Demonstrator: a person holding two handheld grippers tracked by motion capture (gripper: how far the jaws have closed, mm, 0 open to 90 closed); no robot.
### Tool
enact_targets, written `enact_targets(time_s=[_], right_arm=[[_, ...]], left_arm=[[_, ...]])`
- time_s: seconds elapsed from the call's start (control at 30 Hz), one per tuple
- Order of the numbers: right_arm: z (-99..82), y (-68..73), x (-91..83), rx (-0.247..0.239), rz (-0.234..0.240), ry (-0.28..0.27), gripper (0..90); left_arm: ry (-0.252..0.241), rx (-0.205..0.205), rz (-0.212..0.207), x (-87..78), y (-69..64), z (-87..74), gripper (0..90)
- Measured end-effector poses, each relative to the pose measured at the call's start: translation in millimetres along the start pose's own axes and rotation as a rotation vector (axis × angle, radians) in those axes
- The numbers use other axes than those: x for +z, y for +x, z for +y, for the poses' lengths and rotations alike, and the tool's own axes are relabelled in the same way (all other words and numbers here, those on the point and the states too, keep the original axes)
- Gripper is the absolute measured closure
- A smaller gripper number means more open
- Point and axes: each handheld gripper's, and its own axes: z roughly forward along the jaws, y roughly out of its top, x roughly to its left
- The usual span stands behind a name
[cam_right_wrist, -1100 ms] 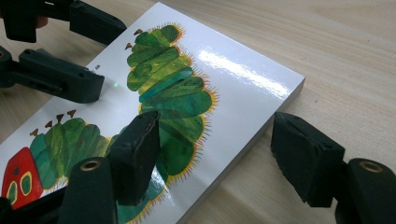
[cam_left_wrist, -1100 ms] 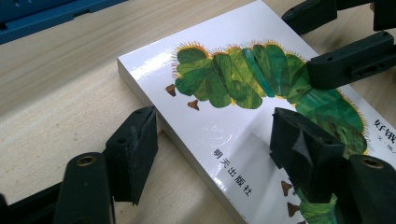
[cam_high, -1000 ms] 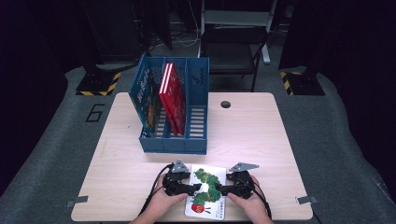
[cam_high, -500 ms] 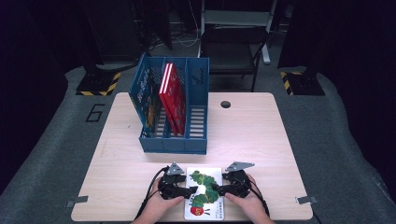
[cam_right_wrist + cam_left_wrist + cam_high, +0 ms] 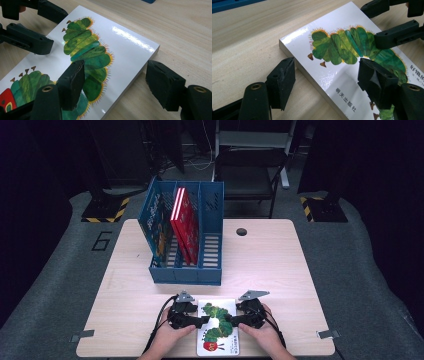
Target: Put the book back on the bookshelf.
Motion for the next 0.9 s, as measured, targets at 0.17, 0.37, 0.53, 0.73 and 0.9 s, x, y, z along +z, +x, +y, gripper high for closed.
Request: enact_targets(time_s=[0.17,0.37,0.53,0.73,0.9], right_arm=[[4.1,-2.0,2.1,-0.002,-0.001,0.019,29.2],[7.5,-3.5,2.4,0.022,0.007,0.038,29.7],[12.5,-6.2,4.0,0.039,0.010,0.055,29.6],[12.2,-4.0,5.5,0.022,-0.006,0.047,27.6],[11.4,-3.2,5.1,0.012,-0.010,0.048,27.8]], left_arm=[[-0.004,-0.019,0.004,2.8,3.3,4.1,28.6],[0.001,-0.030,-0.004,3.4,5.6,6.4,29.0],[-0.003,-0.027,0.002,4.2,6.3,7.2,29.0],[-0.006,-0.040,0.004,3.9,6.9,7.6,31.3],[0.016,-0.032,-0.001,2.9,7.2,8.5,32.8]])
